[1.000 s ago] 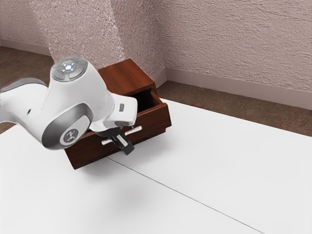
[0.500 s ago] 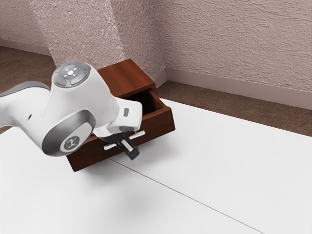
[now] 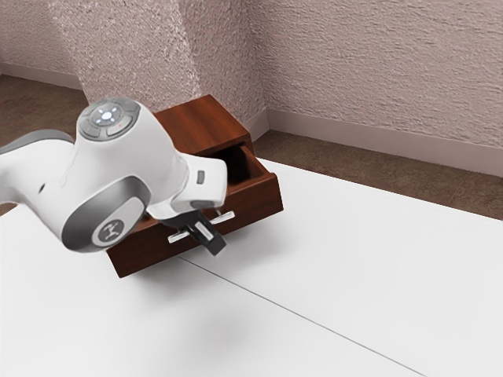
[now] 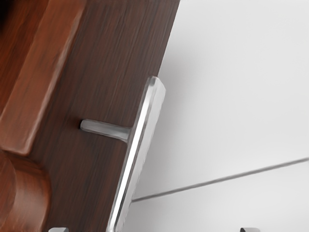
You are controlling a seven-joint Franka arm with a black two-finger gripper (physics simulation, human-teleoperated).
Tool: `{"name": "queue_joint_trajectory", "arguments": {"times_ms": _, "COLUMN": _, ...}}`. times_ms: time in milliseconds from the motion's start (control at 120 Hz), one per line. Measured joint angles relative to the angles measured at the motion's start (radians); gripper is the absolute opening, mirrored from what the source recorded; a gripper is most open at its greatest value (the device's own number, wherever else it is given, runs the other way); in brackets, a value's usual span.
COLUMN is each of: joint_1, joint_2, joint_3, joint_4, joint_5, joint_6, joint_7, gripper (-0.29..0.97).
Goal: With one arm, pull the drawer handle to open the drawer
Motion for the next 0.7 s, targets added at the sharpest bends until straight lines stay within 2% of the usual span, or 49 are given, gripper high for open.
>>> {"name": "queue_joint_trajectory", "arguments": {"times_ms": 183, "joint_1": 0.001, "joint_2": -0.023, "joint_3": 0.000, "joint_4": 0.026, "joint_5": 0.036, "joint_6": -0.001, "joint_7": -0.004, "gripper": 0.46}}
{"name": "queue_joint_trajectory", "arguments": {"times_ms": 242, "joint_1": 0.005, "joint_2": -0.025, "joint_3": 0.000, "joint_4": 0.077, "joint_5": 0.037, "joint_6": -0.005, "joint_7": -0.014, "gripper": 0.51}}
{"name": "queue_joint_trajectory", "arguments": {"times_ms": 317, "joint_1": 0.014, "joint_2": -0.017, "joint_3": 0.005, "joint_4": 0.222, "joint_5": -0.067, "joint_6": -0.078, "joint_7": -0.115, "gripper": 0.56}}
{"name": "queue_joint_trajectory", "arguments": {"times_ms": 383, "joint_1": 0.028, "joint_2": 0.051, "joint_3": 0.008, "joint_4": 0.479, "joint_5": -0.164, "joint_6": -0.245, "joint_7": -0.283, "gripper": 0.59}}
{"name": "queue_joint_trajectory", "arguments": {"times_ms": 433, "joint_1": 0.042, "joint_2": 0.069, "joint_3": 0.011, "joint_4": 0.569, "joint_5": -0.202, "joint_6": -0.370, "joint_7": -0.392, "gripper": 0.61}}
{"name": "queue_joint_trajectory", "arguments": {"times_ms": 558, "joint_1": 0.057, "joint_2": 0.079, "joint_3": 0.048, "joint_4": 0.565, "joint_5": -0.253, "joint_6": -0.579, "joint_7": -0.626, "gripper": 0.64}}
{"name": "queue_joint_trajectory", "arguments": {"times_ms": 700, "joint_1": 0.065, "joint_2": 0.081, "joint_3": 0.058, "joint_4": 0.518, "joint_5": -0.272, "joint_6": -0.677, "joint_7": -0.836, "gripper": 0.66}}
